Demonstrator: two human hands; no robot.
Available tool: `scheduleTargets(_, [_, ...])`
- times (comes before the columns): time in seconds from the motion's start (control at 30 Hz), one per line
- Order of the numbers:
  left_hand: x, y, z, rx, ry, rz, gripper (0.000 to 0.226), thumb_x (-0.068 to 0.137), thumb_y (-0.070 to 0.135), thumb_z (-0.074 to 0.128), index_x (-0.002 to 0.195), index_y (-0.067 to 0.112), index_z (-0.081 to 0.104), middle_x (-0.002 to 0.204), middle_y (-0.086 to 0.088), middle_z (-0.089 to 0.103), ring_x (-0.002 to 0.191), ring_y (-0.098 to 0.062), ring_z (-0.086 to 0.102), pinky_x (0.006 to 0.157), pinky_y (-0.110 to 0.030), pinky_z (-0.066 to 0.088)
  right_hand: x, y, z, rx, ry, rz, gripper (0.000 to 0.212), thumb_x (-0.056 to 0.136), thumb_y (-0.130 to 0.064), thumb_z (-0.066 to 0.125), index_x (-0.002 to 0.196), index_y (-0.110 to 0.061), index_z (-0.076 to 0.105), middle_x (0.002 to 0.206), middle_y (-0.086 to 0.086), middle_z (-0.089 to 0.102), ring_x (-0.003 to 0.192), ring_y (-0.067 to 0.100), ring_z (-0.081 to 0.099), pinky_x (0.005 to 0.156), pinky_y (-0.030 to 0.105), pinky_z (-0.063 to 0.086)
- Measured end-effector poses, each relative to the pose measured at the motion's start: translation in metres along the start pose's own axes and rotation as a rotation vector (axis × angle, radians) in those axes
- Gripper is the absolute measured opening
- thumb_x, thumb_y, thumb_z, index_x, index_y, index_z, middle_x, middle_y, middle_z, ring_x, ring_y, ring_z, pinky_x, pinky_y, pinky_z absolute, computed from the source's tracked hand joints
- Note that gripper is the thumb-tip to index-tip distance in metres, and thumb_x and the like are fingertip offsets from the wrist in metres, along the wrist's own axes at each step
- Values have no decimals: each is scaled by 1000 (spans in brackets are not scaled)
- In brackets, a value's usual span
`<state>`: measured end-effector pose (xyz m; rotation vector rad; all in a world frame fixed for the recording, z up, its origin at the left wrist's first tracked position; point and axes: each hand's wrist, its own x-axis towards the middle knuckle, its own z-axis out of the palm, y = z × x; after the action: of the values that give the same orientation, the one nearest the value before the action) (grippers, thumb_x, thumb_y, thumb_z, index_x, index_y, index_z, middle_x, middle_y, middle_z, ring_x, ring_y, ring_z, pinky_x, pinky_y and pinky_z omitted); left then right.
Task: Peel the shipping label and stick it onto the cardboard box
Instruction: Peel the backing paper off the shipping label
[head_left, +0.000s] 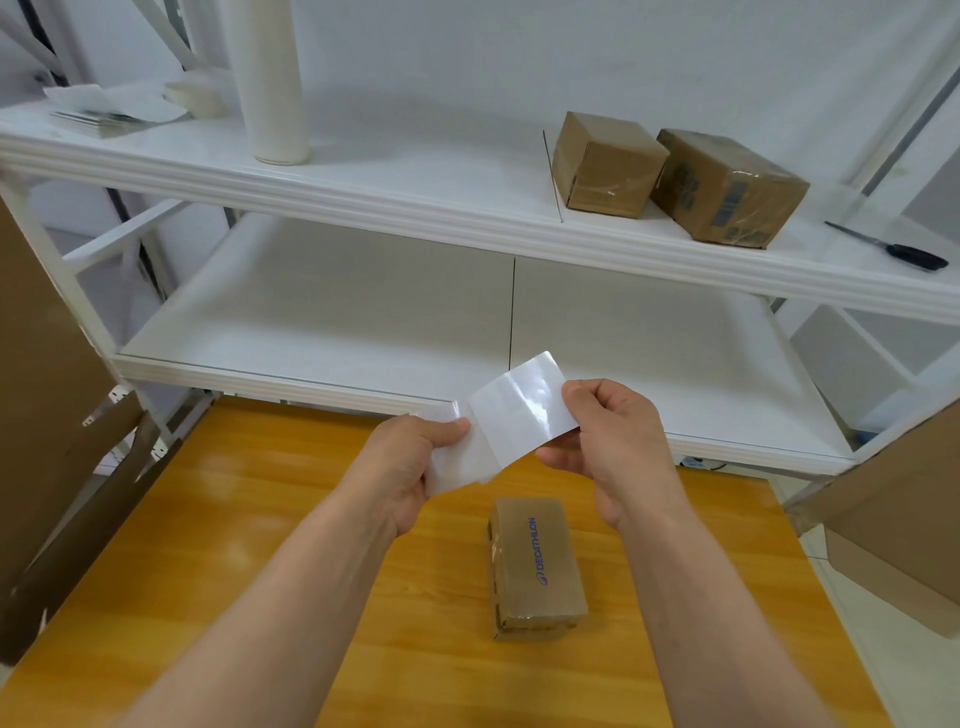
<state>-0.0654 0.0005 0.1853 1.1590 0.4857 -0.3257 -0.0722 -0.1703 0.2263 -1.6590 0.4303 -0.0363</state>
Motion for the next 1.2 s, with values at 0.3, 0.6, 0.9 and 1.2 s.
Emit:
scheduleTargets(0.3, [-2, -4, -4, 111, 68, -25, 39, 77, 5, 71, 115, 10, 66, 110, -12, 71, 102, -34, 66, 79, -44, 56, -2, 3, -6, -9, 11, 15, 18, 102, -21, 53, 96, -13, 68, 101, 6, 72, 65, 17, 71, 60, 34, 63])
scheduleTargets(0.6, [-10, -8, -6, 470, 33, 100, 15, 78, 3, 77, 90, 10, 70, 97, -5, 71, 89, -23, 62, 63, -28, 44, -6, 5, -7, -67, 7, -26, 20, 101, -23, 55, 91, -14, 69, 100, 16, 73, 49, 13, 69, 74, 50, 64])
scheduleTargets(0.9, [-9, -6, -6, 628, 46, 118, 12, 78, 2, 79, 84, 9, 71, 95, -6, 71, 89, -23, 60, 66, -29, 43, -10, 3, -5, -246, -50, -100, 19, 100, -29, 53, 91, -23, 69, 88, 1, 75, 58, 17, 74, 76, 55, 62])
scheduleTargets(1.2, [-8, -8, -4, 458, -75, 82, 15, 91, 19, 68, 103, 9, 68, 108, -8, 72, 99, -27, 67, 72, -32, 58, -10, 4, -3, -299, -77, -134, 20, 101, -30, 54, 89, -24, 69, 92, 3, 74, 56, 12, 73, 78, 55, 62])
